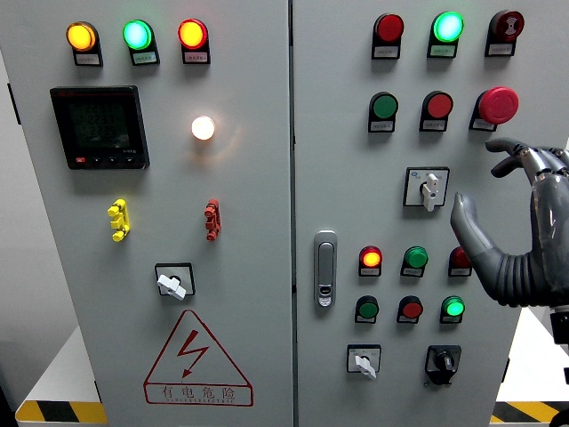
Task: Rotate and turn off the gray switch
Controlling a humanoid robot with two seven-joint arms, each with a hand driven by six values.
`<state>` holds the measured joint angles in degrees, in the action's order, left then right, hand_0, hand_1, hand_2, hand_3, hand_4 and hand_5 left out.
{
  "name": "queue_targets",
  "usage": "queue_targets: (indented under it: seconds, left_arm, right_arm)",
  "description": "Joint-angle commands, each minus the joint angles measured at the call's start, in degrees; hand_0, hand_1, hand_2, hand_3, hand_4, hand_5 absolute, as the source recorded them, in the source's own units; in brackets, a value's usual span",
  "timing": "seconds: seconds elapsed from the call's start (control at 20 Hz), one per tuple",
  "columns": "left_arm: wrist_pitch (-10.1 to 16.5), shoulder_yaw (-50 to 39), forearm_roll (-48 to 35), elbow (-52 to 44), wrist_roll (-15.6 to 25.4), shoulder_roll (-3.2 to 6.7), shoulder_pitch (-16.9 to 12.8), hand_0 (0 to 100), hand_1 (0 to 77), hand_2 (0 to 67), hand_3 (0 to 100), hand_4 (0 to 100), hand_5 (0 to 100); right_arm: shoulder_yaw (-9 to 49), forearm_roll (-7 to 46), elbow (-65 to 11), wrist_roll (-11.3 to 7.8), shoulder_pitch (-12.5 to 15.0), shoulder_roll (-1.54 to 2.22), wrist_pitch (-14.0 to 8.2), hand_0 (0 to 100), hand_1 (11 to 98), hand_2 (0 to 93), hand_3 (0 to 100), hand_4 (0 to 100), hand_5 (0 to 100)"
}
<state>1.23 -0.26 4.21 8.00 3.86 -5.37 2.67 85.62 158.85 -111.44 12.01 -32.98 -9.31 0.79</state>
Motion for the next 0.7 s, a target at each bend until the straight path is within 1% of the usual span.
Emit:
queue_targets:
  seconds: [0.0, 0.05, 0.1, 0.15, 0.2, 0.25, 0.3, 0.35, 0.5, 0.65]
  left_arm:
    - [0.0, 0.0, 0.01, 0.0, 0.0, 0.01, -0.04, 0, 0.0, 13.2, 18, 10, 12]
    - [0.0, 0.0, 0.01, 0.0, 0.0, -0.07, 0.05, 0, 0.0, 13.2, 18, 10, 12]
    - [0.0, 0.0, 0.01, 0.0, 0.0, -0.08, 0.05, 0, 0.0, 13.2, 18, 10, 12]
    - [0.0, 0.0, 0.01, 0.0, 0.0, 0.01, 0.05, 0, 0.0, 13.2, 18, 10, 12]
    - [0.0, 0.0, 0.01, 0.0, -0.08, 0.01, 0.05, 0, 0.0, 13.2, 18, 10, 12]
    - [0.0, 0.0, 0.01, 0.0, 0.0, 0.01, 0.05, 0, 0.0, 13.2, 18, 10, 12]
    - [0.0, 0.0, 0.01, 0.0, 0.0, 0.01, 0.05, 0, 0.0, 13.2, 18, 10, 12]
    - [0.0, 0.0, 0.01, 0.0, 0.0, 0.01, 0.05, 0, 0.0, 13.2, 18, 10, 12]
    - [0.0, 0.0, 0.01, 0.0, 0.0, 0.01, 0.05, 0, 0.0, 13.2, 18, 10, 12]
    - [0.0, 0.0, 0.01, 0.0, 0.0, 0.01, 0.05, 0, 0.0, 13.2, 18, 9, 12]
  right_arm:
    - [-0.36, 0.14, -2.81, -1.1, 2.82, 0.08, 0.01, 0, 44.7, 24.0, 29, 16, 36]
    - [-0.45, 0.49, -3.86, -1.63, 3.96, 0.08, -0.08, 0, 45.2, 23.2, 27, 15, 33]
    - [-0.45, 0.58, -4.66, -1.72, 4.84, 0.08, -0.17, 0, 46.2, 20.9, 25, 13, 31]
    - [-0.45, 0.67, -5.28, -1.73, 5.37, 0.17, -0.26, 0, 46.7, 20.7, 25, 13, 30]
    - [-0.37, 0.67, -5.89, -1.99, 5.81, 0.17, -0.69, 0, 47.2, 19.7, 24, 13, 29]
    - [-0.02, 0.93, -6.16, -3.64, 6.6, 0.26, -1.65, 0, 47.3, 19.1, 23, 12, 28]
    - [0.16, 1.71, -6.16, -5.23, 7.83, 0.26, -2.97, 0, 47.4, 19.0, 23, 12, 28]
    - [0.16, 2.59, -6.6, -6.29, 8.71, 0.26, -3.68, 0, 47.8, 18.6, 22, 12, 27]
    - [0.07, 2.78, -6.86, -6.3, 9.24, 0.26, -3.86, 0, 48.5, 17.3, 19, 12, 25]
    - [0.25, 3.04, -7.21, -6.3, 9.69, 0.44, -4.3, 0, 49.2, 15.7, 17, 12, 24]
